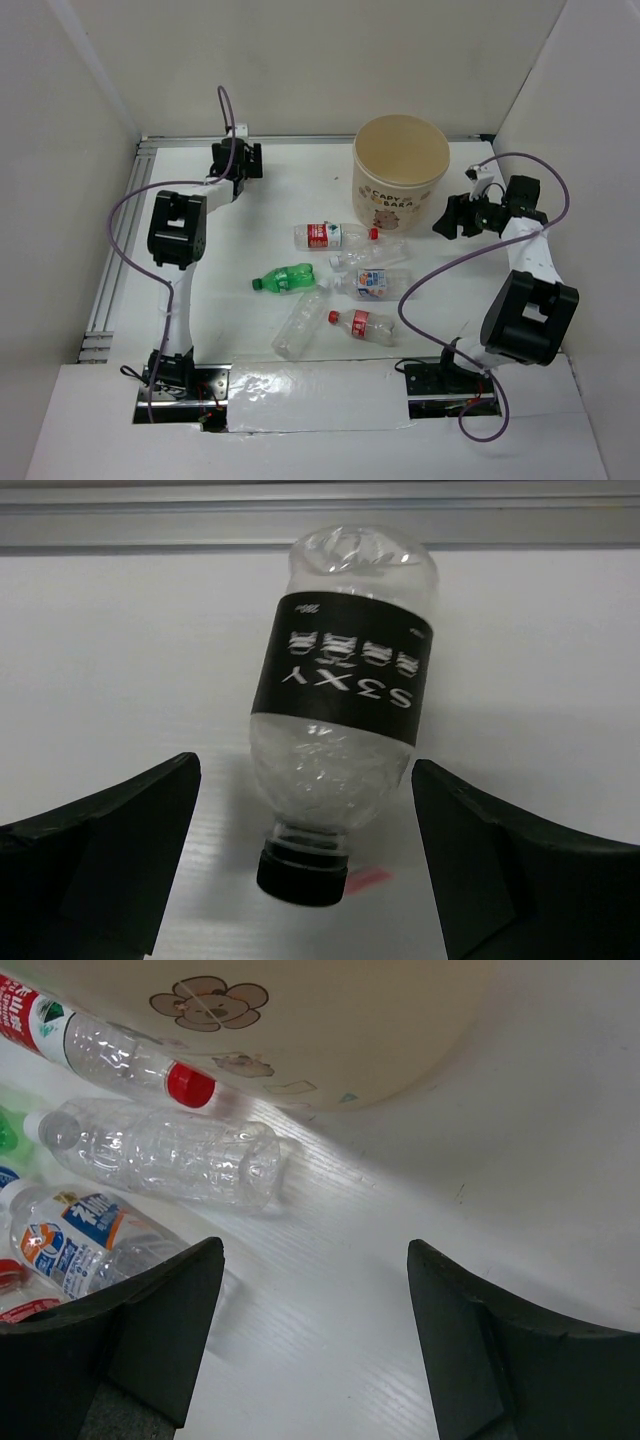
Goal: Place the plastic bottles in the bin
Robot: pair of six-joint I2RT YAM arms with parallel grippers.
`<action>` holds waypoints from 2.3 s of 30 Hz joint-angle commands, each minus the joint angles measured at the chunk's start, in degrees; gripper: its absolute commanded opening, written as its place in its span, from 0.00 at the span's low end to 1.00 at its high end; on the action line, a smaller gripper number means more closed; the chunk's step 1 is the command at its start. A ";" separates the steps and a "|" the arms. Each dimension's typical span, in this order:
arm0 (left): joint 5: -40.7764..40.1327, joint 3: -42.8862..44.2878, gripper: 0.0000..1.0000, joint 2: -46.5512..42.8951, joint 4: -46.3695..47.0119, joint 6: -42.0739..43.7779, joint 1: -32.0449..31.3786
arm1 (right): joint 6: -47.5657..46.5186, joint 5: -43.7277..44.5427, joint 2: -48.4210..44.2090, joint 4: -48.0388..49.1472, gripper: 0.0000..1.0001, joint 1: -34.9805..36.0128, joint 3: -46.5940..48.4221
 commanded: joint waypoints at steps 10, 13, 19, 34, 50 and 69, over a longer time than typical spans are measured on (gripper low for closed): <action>6.65 11.40 0.50 5.25 -4.75 -1.99 0.47 | 1.49 -1.28 2.16 -0.72 0.81 -0.28 4.92; 6.65 11.40 0.14 5.25 -5.46 -2.51 1.00 | 1.49 -1.80 2.16 -0.72 0.81 -0.28 4.92; 9.88 3.15 0.00 -4.58 -3.45 -2.60 0.47 | -0.26 -3.12 2.16 -2.38 0.79 -0.28 4.39; 40.57 -9.27 0.00 -37.20 2.96 -10.15 -15.32 | -21.52 -1.97 -6.01 -13.62 0.37 13.69 -4.48; 30.22 24.57 0.25 -10.84 -4.30 -14.64 -30.72 | -28.83 1.26 -16.64 -17.16 0.81 20.37 -6.69; 13.25 -16.73 1.00 -51.15 -25.15 -7.96 -27.74 | -45.01 10.93 -3.92 -1.97 0.89 33.46 -15.11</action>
